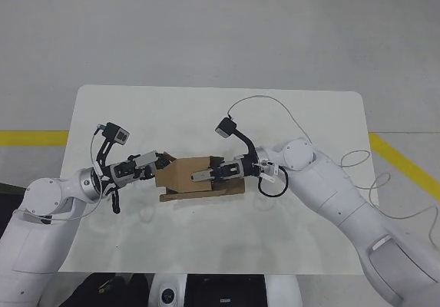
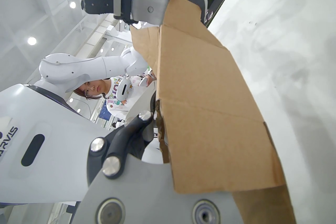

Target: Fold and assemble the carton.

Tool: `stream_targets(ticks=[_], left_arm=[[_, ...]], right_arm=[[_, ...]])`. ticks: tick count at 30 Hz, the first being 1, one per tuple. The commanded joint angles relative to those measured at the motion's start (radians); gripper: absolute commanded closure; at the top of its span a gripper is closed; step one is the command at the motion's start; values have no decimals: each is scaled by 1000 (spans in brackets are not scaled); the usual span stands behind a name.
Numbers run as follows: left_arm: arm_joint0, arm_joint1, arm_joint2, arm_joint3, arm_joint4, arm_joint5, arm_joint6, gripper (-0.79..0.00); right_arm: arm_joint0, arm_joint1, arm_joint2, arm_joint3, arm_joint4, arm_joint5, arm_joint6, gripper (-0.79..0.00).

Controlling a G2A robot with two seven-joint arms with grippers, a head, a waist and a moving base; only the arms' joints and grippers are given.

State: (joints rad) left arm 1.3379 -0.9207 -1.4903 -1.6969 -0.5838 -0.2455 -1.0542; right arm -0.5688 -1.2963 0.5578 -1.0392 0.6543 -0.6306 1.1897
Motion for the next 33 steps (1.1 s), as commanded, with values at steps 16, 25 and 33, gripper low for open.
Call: stream_targets(ticks=[16, 25, 33], left_arm=[[-39, -5, 1, 2, -13, -4, -11, -785], [-24, -4, -2, -29, 11, -9, -22, -785], [-13, -8, 32, -62, 17, 8, -32, -785]], right_arm=[[0, -9, -27, -15, 4, 7, 7, 0], [6, -3, 4, 23, -2, -28, -28, 0], [9, -3, 27, 41, -20, -66, -66, 0]])
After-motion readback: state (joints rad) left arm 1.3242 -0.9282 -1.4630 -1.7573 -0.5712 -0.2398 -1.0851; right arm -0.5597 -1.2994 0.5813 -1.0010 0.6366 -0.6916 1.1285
